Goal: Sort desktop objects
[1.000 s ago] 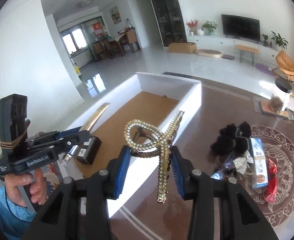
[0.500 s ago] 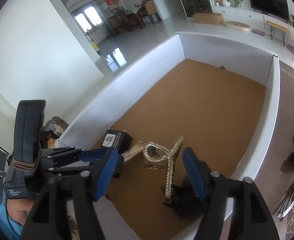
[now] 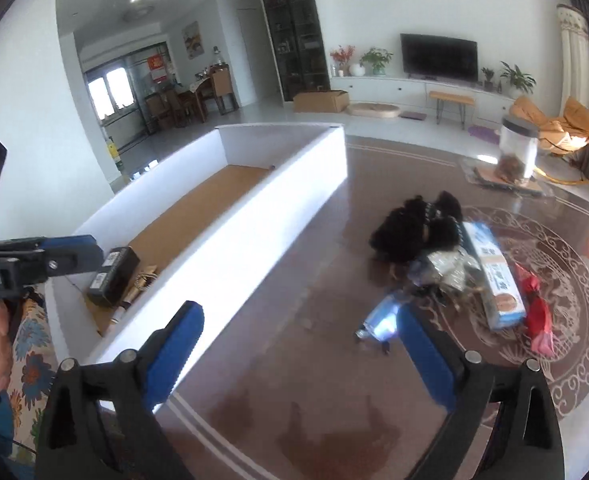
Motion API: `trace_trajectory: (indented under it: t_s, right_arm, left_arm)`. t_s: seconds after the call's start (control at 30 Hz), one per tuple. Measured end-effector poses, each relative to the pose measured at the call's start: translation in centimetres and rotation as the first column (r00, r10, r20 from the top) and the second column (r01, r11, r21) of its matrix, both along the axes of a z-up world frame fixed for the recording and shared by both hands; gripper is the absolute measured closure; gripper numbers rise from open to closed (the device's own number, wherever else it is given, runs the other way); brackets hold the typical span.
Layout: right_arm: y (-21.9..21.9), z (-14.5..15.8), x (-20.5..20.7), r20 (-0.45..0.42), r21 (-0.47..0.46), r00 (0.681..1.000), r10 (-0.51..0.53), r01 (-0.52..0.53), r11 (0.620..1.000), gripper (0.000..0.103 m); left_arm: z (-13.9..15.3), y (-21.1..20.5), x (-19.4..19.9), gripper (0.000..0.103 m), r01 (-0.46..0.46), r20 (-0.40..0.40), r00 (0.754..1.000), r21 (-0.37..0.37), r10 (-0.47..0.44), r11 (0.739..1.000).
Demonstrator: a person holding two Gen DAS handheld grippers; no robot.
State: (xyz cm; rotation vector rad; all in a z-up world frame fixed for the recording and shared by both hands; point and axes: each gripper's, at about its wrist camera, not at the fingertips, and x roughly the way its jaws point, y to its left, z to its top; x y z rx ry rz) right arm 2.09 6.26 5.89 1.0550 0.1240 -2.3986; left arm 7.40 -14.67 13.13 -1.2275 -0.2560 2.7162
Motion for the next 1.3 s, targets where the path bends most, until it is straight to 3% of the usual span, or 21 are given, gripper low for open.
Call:
trace_trajectory:
  t_s: [0.1, 0.2, 0.27, 0.37, 0.5, 0.57, 0.67, 0.8, 0.87, 0.93, 1.3]
  right_arm:
    - [6.2, -4.0, 0.0, 0.064, 0.139, 0.986, -0.156, 0.146, 0.98, 0.006]
    - [11.1, -6.1, -1.1, 0.149, 0.184, 0.951, -0.269, 0.241, 0.953, 0.006]
    - [13.0, -7.1, -1.9, 0.181, 0.167, 0.93, -0.32, 0.291, 0.942, 0.006]
    - [13.3, -7.1, -3.6, 0.153, 0.184, 0.918, -0.365, 0.336, 0.923, 0.003]
    - [12.1, -7.1, -6.5, 0.128, 0.218, 0.92, -0.371, 0.338, 0.915, 0.0]
    - [11.5, -7.2, -7.8, 0.115, 0.212, 0.922, -0.369, 0.34, 0.916, 0.0]
    - [11.3, -7.4, -8.7, 0.071, 0.187, 0.938, -0.339, 0.321, 0.928, 0.0]
    - [11.2, -7.6, -8.9, 0.072, 0.186, 0.938, -0.338, 0.32, 0.929, 0.0]
    - [11.2, -7.8, -9.2, 0.073, 0.186, 0.938, -0.338, 0.32, 0.929, 0.0]
    - [11.2, -7.7, -9.2, 0.074, 0.186, 0.938, -0.338, 0.32, 0.929, 0.0]
    - [11.2, -7.8, -9.1, 0.073, 0.186, 0.938, -0.338, 0.32, 0.929, 0.0]
  left_arm:
    - [0.1, 6.6, 0.5, 0.038, 0.165, 0.002, 0.986, 0.028, -0.165, 0.986]
    - [-2.7, 11.4, -0.3, 0.034, 0.217, 0.051, 0.975, 0.03, -0.218, 0.976]
    - [-5.6, 13.2, -1.2, 0.034, 0.207, 0.082, 0.975, 0.017, -0.208, 0.978]
    - [-10.3, 13.8, -3.8, 0.034, 0.133, 0.112, 0.985, -0.046, -0.128, 0.99]
    - [-13.7, 12.4, -6.5, 0.035, 0.045, 0.112, 0.993, -0.127, -0.031, 0.991]
    - [-13.8, 12.2, -7.3, 0.034, 0.023, 0.064, 0.998, -0.161, -0.013, 0.987]
    - [-14.3, 12.1, -8.5, 0.034, 0.017, 0.056, 0.998, -0.209, -0.005, 0.978]
    - [-14.5, 11.9, -8.9, 0.03, 0.019, 0.055, 0.998, -0.214, -0.007, 0.977]
    - [-14.7, 12.0, -9.2, 0.022, 0.044, 0.066, 0.997, -0.206, -0.031, 0.978]
    - [-14.9, 12.6, -9.5, 0.007, 0.054, 0.08, 0.996, -0.234, -0.036, 0.971]
    - [-14.8, 12.5, -9.3, 0.005, 0.05, 0.082, 0.996, -0.223, -0.032, 0.974]
